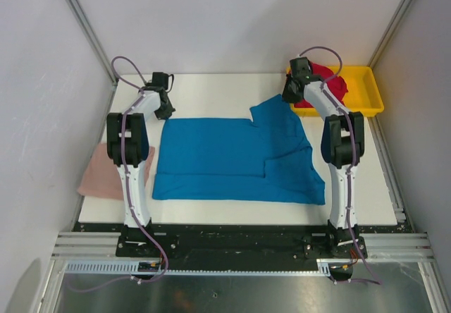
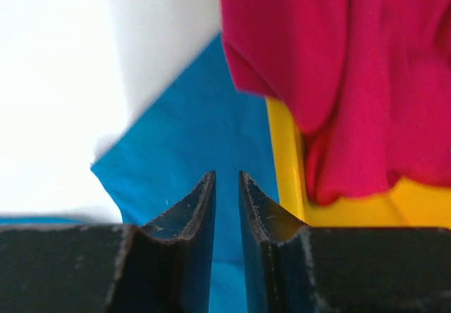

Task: Fold and stack the t-shirts
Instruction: Grap the side of the flattened tshirt furthest away from the robot with both arms

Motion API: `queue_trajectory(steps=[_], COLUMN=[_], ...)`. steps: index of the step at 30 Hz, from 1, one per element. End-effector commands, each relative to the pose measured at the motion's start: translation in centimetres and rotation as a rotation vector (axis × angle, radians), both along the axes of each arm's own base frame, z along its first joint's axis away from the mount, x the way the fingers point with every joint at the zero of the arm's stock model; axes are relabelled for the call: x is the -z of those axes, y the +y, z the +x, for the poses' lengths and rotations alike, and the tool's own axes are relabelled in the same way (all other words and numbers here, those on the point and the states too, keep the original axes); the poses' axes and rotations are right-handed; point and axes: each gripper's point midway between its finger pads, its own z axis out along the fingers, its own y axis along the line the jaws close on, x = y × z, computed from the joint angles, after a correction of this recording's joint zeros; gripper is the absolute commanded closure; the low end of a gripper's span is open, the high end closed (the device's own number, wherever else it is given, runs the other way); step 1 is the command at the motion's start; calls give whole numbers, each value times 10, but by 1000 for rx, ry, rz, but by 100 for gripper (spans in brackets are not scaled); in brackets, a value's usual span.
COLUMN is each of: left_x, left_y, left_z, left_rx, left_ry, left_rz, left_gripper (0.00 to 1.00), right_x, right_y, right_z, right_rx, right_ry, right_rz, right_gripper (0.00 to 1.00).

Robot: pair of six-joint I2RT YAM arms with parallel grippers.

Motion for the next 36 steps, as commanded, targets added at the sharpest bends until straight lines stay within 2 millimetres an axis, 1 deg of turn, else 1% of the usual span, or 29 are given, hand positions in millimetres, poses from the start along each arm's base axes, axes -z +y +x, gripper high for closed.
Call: queue_trajectory(steps=[1, 7, 11, 15, 21, 26, 28, 29, 32, 36], left_x=[-11, -10, -9, -10, -9, -8, -9, -8, -8, -7], left_y=[1, 1, 1, 1, 0, 1, 1, 1, 1, 1], left_z=[13, 12, 12, 13, 14, 14, 13, 13, 12, 10], left_rx=[10, 17, 18, 20, 24, 22, 21, 22, 22, 23], left_ry=[-38, -35, -32, -35, -36, -35, -35, -34, -32, -27], left_rz=[-6, -10, -17, -22, -28, -32, -32, -31, -31, -31], left_gripper=[100, 100, 100, 100, 100, 100, 100, 100, 100, 100], right_x=[-11, 3, 13, 26, 47, 64, 70, 73, 81, 85], right_y=[4, 8, 16, 25, 24, 25, 27, 27, 27, 27], right_z=[31, 58, 68, 70, 67, 57, 52, 48, 38, 29], right_rx=[-30, 5, 22, 31, 63, 64, 61, 60, 58, 53], right_ry=[-47, -71, -93, -84, -51, -2, 21, 32, 63, 84], right_rz=[-71, -128, -122, -124, -137, -159, -168, -175, -193, -205], right_gripper=[74, 65, 59, 57, 56, 55, 58, 61, 75, 88])
